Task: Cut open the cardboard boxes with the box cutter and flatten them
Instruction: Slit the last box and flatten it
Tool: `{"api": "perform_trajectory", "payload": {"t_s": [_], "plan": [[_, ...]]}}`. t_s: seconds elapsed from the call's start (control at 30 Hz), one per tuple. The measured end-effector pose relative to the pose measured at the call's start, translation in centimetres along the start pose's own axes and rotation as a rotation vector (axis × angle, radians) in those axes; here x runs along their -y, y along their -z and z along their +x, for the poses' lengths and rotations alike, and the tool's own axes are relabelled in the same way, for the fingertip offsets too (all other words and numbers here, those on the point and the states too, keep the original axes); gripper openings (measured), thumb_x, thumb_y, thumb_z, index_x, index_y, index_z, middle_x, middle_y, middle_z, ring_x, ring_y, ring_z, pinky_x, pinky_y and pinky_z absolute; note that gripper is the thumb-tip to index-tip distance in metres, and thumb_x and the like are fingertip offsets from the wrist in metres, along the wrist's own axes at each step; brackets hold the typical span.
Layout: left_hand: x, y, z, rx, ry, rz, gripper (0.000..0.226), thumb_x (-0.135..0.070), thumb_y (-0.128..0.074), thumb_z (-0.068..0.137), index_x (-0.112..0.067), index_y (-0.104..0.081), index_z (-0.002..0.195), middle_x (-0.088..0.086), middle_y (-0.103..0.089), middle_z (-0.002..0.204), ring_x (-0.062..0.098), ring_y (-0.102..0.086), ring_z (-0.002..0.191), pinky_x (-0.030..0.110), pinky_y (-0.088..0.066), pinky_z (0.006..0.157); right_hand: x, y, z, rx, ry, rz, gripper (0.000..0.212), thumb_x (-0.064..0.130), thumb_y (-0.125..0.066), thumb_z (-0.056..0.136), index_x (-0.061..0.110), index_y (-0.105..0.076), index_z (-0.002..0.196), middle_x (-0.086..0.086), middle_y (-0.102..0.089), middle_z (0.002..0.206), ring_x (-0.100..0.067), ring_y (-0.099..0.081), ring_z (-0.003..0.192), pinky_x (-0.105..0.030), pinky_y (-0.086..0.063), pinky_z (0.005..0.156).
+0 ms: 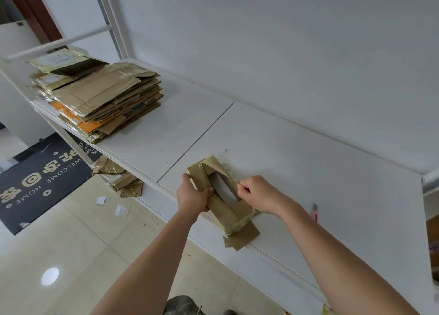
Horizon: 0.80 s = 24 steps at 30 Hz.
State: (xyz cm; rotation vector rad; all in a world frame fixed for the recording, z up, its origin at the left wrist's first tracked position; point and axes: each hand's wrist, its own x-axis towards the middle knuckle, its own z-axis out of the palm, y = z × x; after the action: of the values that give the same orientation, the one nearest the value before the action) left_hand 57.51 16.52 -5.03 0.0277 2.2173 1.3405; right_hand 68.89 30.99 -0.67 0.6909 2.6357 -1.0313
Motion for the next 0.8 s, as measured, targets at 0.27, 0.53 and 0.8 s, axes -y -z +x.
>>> {"api": "perform_trajectory", "payload": {"t_s": [0.27,0.53,0.8], "plan": [[-1.1,-0.9,-0.9,0.013,-0.119,0.120,0.053,-0.013,-0.071,0.084,-0.017,-0.041,0.128,0.007,-0.061,0.091,0.030,-0.067,0.073,0.048,-0.060,0.066,1.0,0.3,1.4,-0.024,-0.007,0.150,0.058,0.039,-0.068,0.089,0.022,-0.047,0.140,0.003,-0.059,0.133,-0.017,-0.057,0.123,-0.027,-0.047,0.094],[-4.6,-1.7,-3.7,0.046,-0.428,0.130,0.071,-0.013,-0.069,0.086,-0.039,-0.035,0.142,-0.011,-0.068,0.101,0.014,-0.064,0.109,0.040,-0.055,0.085,2.4,1.6,1.6,-0.668,0.037,0.179,0.069,0.043,-0.072,0.085,0.017,-0.044,0.142,-0.004,-0.063,0.122,-0.023,-0.059,0.114,-0.036,-0.047,0.098],[-5.7,-0.4,-3.6,0.102,-0.486,0.135,0.080,-0.007,-0.067,0.088,-0.061,-0.027,0.132,-0.006,-0.071,0.114,0.019,-0.070,0.093,0.046,-0.059,0.079,1.9,4.0,-0.2,-0.612,0.111,0.325,0.063,0.024,-0.077,0.077,0.017,-0.057,0.136,0.002,-0.073,0.094,-0.003,-0.067,0.078,-0.005,-0.048,0.067]]}}
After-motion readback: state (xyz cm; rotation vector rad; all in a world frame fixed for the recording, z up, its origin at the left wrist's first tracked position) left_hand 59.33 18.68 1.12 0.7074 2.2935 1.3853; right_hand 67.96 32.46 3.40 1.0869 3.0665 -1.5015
